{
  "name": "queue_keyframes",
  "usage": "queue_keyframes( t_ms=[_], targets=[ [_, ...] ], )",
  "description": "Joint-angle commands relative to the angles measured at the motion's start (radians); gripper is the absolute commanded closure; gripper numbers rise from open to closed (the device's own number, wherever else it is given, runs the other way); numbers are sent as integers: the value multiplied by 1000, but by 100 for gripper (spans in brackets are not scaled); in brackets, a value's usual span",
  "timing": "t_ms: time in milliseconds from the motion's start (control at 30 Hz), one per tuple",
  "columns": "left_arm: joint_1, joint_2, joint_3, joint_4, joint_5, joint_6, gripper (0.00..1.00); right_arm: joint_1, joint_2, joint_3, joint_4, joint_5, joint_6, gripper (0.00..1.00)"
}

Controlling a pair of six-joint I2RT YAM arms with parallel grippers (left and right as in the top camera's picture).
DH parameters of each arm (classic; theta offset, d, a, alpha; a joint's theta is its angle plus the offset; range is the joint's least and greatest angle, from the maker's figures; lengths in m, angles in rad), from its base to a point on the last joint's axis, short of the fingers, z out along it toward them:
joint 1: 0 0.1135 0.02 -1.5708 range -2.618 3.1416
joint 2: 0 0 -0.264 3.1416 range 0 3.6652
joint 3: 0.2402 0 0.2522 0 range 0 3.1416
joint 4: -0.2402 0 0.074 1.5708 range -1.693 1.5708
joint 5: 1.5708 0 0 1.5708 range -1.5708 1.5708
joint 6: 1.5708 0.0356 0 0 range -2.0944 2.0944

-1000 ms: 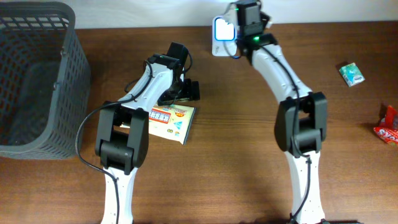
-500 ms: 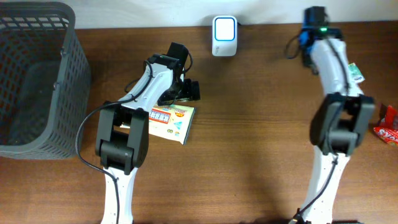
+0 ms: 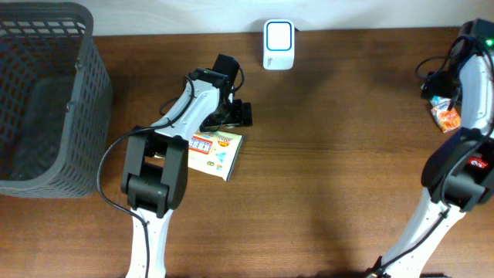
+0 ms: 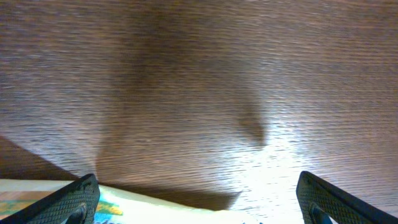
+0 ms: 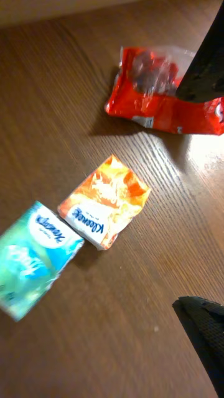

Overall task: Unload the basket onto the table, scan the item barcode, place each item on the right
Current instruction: 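Lower the left gripper and grasp the yellow wipes pack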

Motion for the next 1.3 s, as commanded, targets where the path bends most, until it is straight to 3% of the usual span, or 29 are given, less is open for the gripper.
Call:
queue_keyframes(
  t_ms=[0, 233, 467, 667, 867, 1067, 1267],
  targets=[
    [-12, -6, -11, 4, -4, 16, 1, -2, -166, 26, 7, -31, 40, 1],
    [2, -55, 19, -89, 38, 129, 1, -2, -380, 27, -51, -499, 82, 1],
    [3, -222, 43, -153, 11, 174, 1, -2, -416, 26, -185, -863, 83, 1],
    [11, -346, 43, -259, -124, 161, 1, -2, -415, 26, -225, -863, 82, 1],
    [63, -344, 25, -393, -183, -6, 1, -2, -415, 26, -225, -863, 82, 1],
    [123, -343, -64, -391, -179, -27, 1, -2, -415, 26, -225, -863, 82, 1],
    [122, -341, -247, -288, -166, -27, 1, -2, -415, 26, -225, -863, 82, 1]
  ],
)
